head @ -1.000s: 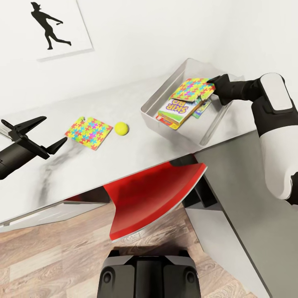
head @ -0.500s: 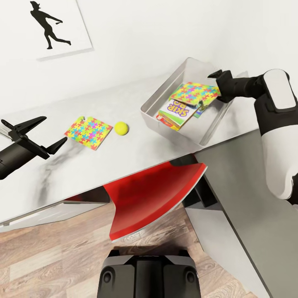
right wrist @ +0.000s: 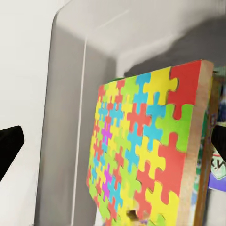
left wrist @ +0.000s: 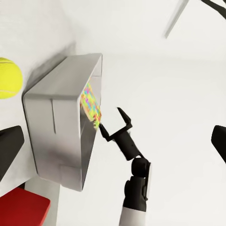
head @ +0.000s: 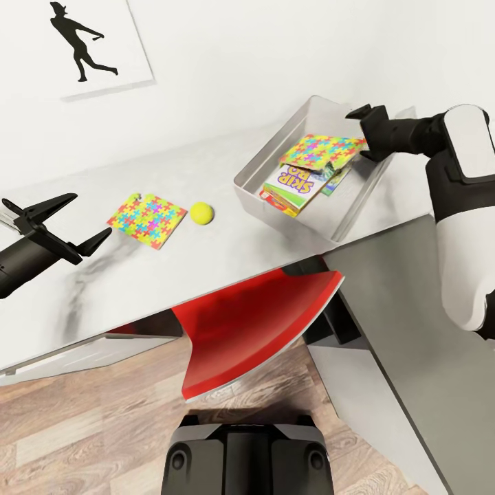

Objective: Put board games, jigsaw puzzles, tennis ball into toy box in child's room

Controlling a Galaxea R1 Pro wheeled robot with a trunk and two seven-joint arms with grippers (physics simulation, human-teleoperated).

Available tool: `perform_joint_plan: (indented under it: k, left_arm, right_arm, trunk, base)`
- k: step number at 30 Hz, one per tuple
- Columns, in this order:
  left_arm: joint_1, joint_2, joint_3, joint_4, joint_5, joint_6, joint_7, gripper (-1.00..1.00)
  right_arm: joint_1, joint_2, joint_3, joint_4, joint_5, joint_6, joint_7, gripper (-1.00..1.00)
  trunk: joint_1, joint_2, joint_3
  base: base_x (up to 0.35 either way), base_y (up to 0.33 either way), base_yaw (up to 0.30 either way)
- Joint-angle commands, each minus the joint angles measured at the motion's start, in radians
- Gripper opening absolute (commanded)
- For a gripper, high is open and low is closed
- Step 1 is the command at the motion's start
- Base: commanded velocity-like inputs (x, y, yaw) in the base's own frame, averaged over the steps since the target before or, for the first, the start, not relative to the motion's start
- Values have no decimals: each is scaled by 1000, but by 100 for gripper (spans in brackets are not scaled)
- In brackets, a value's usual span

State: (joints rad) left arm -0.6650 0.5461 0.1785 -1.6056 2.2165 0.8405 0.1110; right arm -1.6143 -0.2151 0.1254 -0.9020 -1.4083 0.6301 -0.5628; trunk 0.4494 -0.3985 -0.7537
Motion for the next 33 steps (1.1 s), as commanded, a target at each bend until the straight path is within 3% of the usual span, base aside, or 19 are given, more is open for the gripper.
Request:
perform_joint_plan:
  k: [1, 25, 31, 33]
  left_arm:
    - [0, 0, 1, 0, 11, 3, 10, 100]
    - [2, 0, 3, 0, 10, 3, 7, 100]
    - [0, 0, 4, 0, 9, 3, 11, 100]
    - [0, 0, 3, 0, 9, 5, 8, 100]
  right_arm:
    - [-1, -2, 3, -9, -9, 0, -9, 100]
    - [11, -10, 1, -173, -8, 4, -122, 100]
    - [68, -44, 3, -326, -9, 8, -132, 100]
    - [126, -77, 3, -459, -13, 11, -134, 100]
  trunk:
    - [1, -2, -1]
    - [1, -2, -1]
    - [1, -2, -2]
    - [1, -2, -2]
  base:
    - [0, 0, 0]
    - [0, 0, 0]
    - [0, 0, 0]
    - [0, 0, 0]
